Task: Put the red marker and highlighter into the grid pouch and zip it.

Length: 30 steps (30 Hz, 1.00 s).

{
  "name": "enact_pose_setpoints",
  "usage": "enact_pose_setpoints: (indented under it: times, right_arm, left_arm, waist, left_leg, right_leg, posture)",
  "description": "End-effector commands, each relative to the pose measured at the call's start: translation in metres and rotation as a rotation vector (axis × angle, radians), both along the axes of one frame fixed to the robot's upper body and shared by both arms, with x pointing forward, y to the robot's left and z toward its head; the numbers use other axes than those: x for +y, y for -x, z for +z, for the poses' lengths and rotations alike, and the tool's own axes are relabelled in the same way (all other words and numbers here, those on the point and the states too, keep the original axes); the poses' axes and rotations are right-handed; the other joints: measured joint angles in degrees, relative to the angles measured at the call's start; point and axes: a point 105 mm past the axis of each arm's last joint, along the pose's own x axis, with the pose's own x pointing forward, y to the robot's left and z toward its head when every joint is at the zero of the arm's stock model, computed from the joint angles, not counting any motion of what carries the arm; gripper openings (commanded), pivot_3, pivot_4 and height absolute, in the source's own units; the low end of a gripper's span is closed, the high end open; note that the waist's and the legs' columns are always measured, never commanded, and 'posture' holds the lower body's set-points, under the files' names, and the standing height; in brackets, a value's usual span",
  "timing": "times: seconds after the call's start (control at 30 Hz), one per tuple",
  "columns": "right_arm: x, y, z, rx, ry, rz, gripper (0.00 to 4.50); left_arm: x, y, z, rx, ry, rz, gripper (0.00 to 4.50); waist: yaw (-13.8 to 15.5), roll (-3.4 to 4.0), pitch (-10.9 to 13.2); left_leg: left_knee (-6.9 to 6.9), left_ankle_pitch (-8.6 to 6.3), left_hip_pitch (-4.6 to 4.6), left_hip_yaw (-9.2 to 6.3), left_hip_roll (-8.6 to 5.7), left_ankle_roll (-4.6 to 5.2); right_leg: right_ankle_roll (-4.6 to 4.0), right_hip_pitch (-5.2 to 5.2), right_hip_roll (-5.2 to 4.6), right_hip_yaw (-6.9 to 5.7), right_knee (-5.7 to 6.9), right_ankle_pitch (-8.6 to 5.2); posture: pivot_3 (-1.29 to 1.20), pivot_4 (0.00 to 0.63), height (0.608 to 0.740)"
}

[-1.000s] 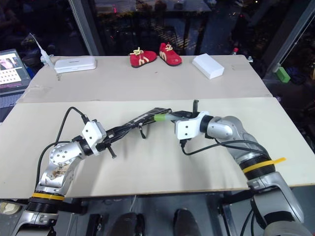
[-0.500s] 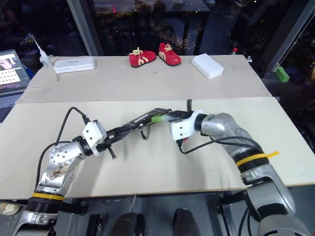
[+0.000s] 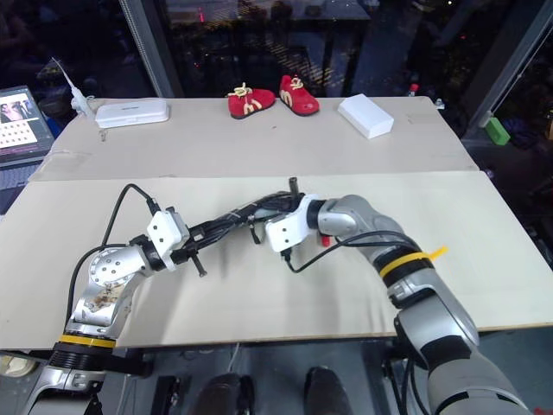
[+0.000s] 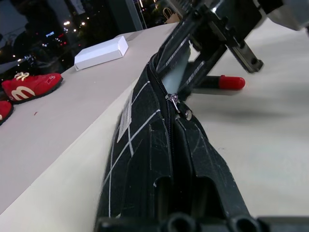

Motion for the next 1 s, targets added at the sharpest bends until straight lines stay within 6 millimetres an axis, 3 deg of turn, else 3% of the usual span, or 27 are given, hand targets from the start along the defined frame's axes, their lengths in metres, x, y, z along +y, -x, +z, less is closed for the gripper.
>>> enact_pose_setpoints:
  times: [0.03, 0.13, 0.23, 0.4, 0.57, 0.63, 0.77, 1.0]
  right_arm:
    - [0.005, 0.007, 0.014, 0.027, -0.065, 0.041, 1.45]
    - [-0.003, -0.002, 0.026, 0.026, -0.113, -0.015, 2.24]
    - [-0.013, -0.011, 0.039, 0.003, -0.153, -0.063, 3.31]
    - [-0.044, -0.014, 0.055, 0.107, -0.236, -0.112, 3.31]
    - [-0.079, 0.004, 0.054, 0.492, -0.355, -0.177, 3.31]
    - [-0.094, 0.000, 0.063, 0.587, -0.538, -0.275, 3.31]
    - [-0.121, -0.024, 0.036, 0.668, -0.743, -0.648, 3.31]
    - [-0.126, -0.024, -0.004, 0.787, -0.890, -0.999, 3.31]
  left_arm:
    - [-0.004, 0.002, 0.015, -0.049, 0.026, -0.014, 0.00]
    - [-0.003, 0.002, 0.014, -0.046, 0.025, -0.011, 0.00]
    - [-0.003, 0.002, 0.014, -0.045, 0.025, -0.010, 0.00]
    - [-0.003, 0.002, 0.014, -0.044, 0.026, -0.008, 0.00]
    - [-0.002, 0.003, 0.013, -0.043, 0.027, -0.002, 0.00]
    - [-0.001, 0.004, 0.012, -0.042, 0.030, 0.007, 0.00]
    - [0.000, 0.006, 0.011, -0.039, 0.034, 0.017, 0.00]
    - [-0.001, 0.006, 0.010, -0.037, 0.037, 0.019, 0.00]
  waist:
    - [0.13, 0.00, 0.00]
    - [0.11, 0.00, 0.00]
    - [0.12, 0.00, 0.00]
    - [0.24, 0.00, 0.00]
    - [0.39, 0.00, 0.00]
    - [0.29, 0.00, 0.00]
    - [-0.02, 0.00, 0.00]
    - [0.15, 0.00, 0.00]
  left_leg:
    - [0.00, 0.00, 0.00, 0.00, 0.00, 0.00]
    - [0.00, 0.00, 0.00, 0.00, 0.00, 0.00]
    - [0.00, 0.00, 0.01, 0.00, 0.01, 0.00]
    - [0.00, 0.00, 0.00, 0.00, 0.00, 0.00]
    - [0.00, -0.03, 0.02, -0.09, 0.03, 0.05]
    - [0.00, -0.04, 0.03, -0.10, 0.02, 0.07]
    - [0.00, -0.04, 0.23, -0.10, 0.05, 0.07]
    - [-0.02, -0.05, 0.38, -0.09, 0.03, 0.06]
  right_leg:
    - [0.00, 0.00, -0.01, 0.00, 0.00, 0.00]
    - [0.00, 0.01, -0.01, 0.00, 0.00, 0.00]
    - [-0.01, 0.00, 0.00, 0.00, 0.03, 0.00]
    - [-0.01, 0.00, -0.01, 0.00, -0.01, 0.00]
    - [-0.01, 0.11, -0.01, -0.07, -0.03, 0.01]
    - [-0.01, 0.12, -0.03, -0.06, -0.05, 0.01]
    - [-0.05, 0.18, -0.02, 0.03, 0.07, 0.03]
    - [-0.07, 0.36, -0.02, 0.02, 0.05, 0.01]
  posture:
    - [0.00, 0.150, 0.740]
    - [0.00, 0.150, 0.740]
    - [0.00, 0.150, 0.740]
    - [0.00, 0.150, 0.740]
    - [0.00, 0.150, 0.740]
    - [0.00, 0.150, 0.740]
    - [0.00, 0.150, 0.740]
    - [0.00, 0.150, 0.740]
